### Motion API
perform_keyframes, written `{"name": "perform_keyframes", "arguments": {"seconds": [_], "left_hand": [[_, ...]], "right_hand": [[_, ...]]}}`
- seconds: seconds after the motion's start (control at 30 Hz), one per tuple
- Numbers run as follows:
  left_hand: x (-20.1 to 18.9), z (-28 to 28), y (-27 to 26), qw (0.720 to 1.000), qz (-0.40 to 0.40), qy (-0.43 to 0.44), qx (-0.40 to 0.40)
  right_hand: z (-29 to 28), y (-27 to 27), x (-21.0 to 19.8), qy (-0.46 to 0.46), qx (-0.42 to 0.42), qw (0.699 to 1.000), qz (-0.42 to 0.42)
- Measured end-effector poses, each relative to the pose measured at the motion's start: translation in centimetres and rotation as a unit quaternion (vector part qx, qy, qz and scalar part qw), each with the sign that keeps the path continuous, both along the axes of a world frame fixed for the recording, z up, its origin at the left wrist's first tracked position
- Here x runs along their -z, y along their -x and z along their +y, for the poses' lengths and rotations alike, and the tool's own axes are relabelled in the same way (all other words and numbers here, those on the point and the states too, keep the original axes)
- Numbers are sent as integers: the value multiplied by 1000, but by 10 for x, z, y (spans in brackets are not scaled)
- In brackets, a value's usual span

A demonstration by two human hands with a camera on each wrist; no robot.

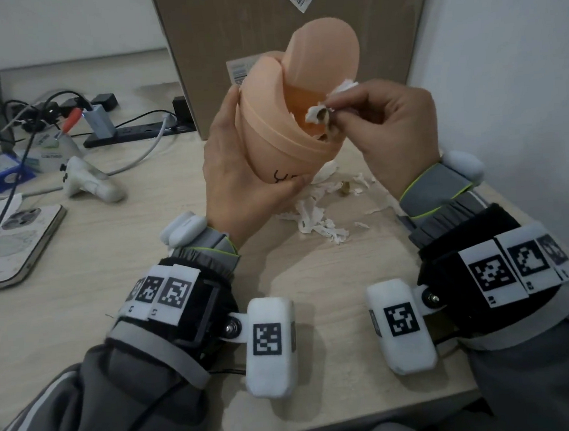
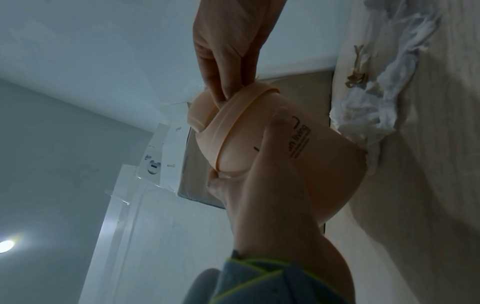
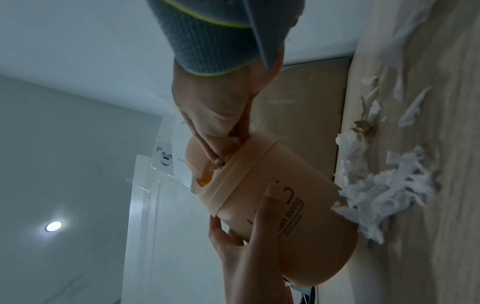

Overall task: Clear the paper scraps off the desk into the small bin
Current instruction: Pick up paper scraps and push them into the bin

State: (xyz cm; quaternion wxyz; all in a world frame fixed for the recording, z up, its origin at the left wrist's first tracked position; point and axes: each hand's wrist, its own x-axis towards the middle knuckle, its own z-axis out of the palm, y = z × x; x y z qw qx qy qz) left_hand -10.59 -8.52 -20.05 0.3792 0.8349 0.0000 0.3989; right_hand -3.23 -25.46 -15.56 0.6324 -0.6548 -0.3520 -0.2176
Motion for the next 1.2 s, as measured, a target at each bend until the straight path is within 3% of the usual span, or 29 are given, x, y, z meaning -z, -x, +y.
{"name": "perform_keyframes", "arguments": {"seconds": [0.17, 0.27, 0.4, 0.5, 0.6, 0.8, 0.9, 1.0, 1.1, 1.2], "left_hand": [[2, 1, -3, 999, -7, -42, 5], [0, 0, -2, 999, -9, -45, -10], [-1, -2, 2, 1000, -6, -24, -18], [-1, -1, 3, 999, 0, 12, -32], [-2, -2, 4, 999, 3, 30, -35], [-1, -3, 5, 1000, 3, 2, -28], [-3, -5, 5, 999, 5, -36, -17], [-5, -8, 6, 997, 1, -71, -20], [-3, -6, 6, 998, 7, -55, -19], [-1, -3, 3, 1000, 8, -10, -22]], "right_hand": [[0, 3, 1, 164, -17, 986, -32], [2, 8, 2, 212, -53, 976, -16], [-1, 13, 0, 139, -59, 989, -13], [-4, 9, -2, 40, -5, 999, -1], [-5, 5, -1, 27, 37, 999, 16], [1, 9, 2, 182, 50, 982, -19], [1, 22, -4, 294, 7, 955, 36], [-7, 22, -3, 333, -28, 940, 68], [-3, 24, -3, 308, -28, 950, 42], [-2, 13, 0, 173, 16, 985, 8]]}}
